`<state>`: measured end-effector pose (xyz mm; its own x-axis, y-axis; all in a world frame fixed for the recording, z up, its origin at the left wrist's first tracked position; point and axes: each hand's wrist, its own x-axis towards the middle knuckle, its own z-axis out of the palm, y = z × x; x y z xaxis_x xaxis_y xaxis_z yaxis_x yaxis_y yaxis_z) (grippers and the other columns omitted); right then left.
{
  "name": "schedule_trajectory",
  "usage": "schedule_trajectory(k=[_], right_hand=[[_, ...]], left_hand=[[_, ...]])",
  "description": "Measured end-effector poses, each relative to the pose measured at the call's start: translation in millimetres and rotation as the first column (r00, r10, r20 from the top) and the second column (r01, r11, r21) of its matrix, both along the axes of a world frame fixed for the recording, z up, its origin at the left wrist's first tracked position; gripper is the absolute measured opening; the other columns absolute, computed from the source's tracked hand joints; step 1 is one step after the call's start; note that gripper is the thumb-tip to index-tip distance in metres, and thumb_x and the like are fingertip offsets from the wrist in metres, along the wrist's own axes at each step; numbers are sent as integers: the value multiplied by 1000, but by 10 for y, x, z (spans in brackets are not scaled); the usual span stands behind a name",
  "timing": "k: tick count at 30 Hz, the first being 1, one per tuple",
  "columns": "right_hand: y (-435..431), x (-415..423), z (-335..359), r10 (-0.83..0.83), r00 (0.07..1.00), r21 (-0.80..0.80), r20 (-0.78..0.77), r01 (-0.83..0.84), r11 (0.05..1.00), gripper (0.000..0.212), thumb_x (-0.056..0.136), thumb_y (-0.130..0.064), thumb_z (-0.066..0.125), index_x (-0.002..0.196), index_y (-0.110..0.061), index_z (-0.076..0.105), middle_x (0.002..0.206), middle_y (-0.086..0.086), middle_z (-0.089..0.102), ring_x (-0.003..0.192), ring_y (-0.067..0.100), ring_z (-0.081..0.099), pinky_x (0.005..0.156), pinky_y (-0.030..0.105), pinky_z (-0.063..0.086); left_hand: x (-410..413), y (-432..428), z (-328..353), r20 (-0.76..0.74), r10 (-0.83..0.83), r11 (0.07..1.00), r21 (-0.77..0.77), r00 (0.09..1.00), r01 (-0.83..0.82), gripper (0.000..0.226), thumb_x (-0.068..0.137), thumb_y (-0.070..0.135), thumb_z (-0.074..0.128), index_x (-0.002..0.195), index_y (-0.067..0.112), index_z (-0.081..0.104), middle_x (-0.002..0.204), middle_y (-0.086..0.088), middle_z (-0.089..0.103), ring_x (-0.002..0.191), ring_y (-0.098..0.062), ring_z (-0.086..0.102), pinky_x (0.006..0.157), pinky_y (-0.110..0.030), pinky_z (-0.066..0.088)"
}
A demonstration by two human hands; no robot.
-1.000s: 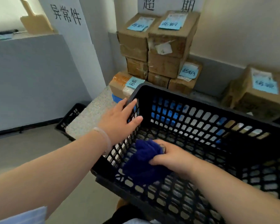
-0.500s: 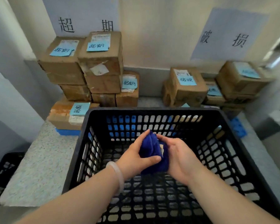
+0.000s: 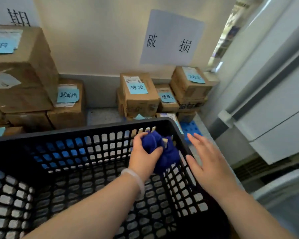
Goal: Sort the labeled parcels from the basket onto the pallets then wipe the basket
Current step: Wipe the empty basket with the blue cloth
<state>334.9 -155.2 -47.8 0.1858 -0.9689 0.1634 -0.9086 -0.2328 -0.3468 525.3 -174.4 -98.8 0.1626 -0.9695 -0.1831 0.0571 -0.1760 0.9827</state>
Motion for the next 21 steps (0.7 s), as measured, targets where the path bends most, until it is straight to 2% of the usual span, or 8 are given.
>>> schedule_trajectory(k=[3,5,7,11,15,17,18,21], right_hand=[[-159,-95,-154,-77,976,328,203,6,945,56,101,-44,41,149,-45,12,160,-19,12,143,-8,6,122,27,5],[-176,-92,-227,-71,939,371,338,-64,926,56,98,-42,44,144,-51,14,155,-29,12,138,-20,5,119,17,5],[-184,-90,-230,-43,937,374,346,-96,922,55,98,-41,46,140,-57,14,151,-34,15,135,-25,7,113,7,7],[-203,-99,-210,-22,958,432,286,-109,895,68,96,-41,54,145,-54,9,150,-29,21,138,-16,20,112,11,16],[-176,-43,-188,-97,929,499,358,-102,860,73,93,-46,56,146,-59,8,148,-36,21,133,-21,24,110,10,20],[-153,-29,-186,-132,911,491,391,-85,867,63,94,-48,49,144,-62,13,145,-41,21,124,-32,23,105,1,19],[-146,-27,-200,-142,907,485,397,-76,871,60,94,-51,46,143,-63,14,147,-41,20,125,-31,23,107,3,19],[-142,-27,-244,-172,902,472,397,-40,881,52,93,-62,38,140,-69,18,154,-32,25,138,-7,34,120,33,25]], left_hand=[[-350,-334,36,-30,70,995,-70,997,-72,55,84,16,74,120,36,37,129,3,49,118,-14,51,104,-35,42],[-518,-462,-43,-4,87,989,-121,996,-87,48,86,21,71,119,37,39,131,-1,49,119,-15,51,106,-34,41],[-619,-489,-201,79,80,985,-157,994,-67,44,89,25,67,125,32,43,131,2,45,121,-12,46,108,-29,35],[-646,-423,-589,170,16,990,-144,985,9,40,92,11,60,125,29,47,126,1,42,112,-1,39,98,-4,24],[-571,-457,-991,194,-76,996,-26,978,83,43,90,8,55,129,26,49,127,-8,48,114,-19,49,108,-29,35],[-526,-435,-1171,279,-147,987,103,949,123,49,91,6,53,135,26,46,134,-13,42,115,-27,49,104,-26,34],[-511,-402,-1257,321,-189,974,185,928,134,51,91,6,51,137,26,44,136,-14,40,116,-31,49,101,-28,35],[-508,-322,-1420,267,-209,946,298,941,125,41,94,13,52,132,27,48,129,-12,45,111,-35,54,96,-34,41]])
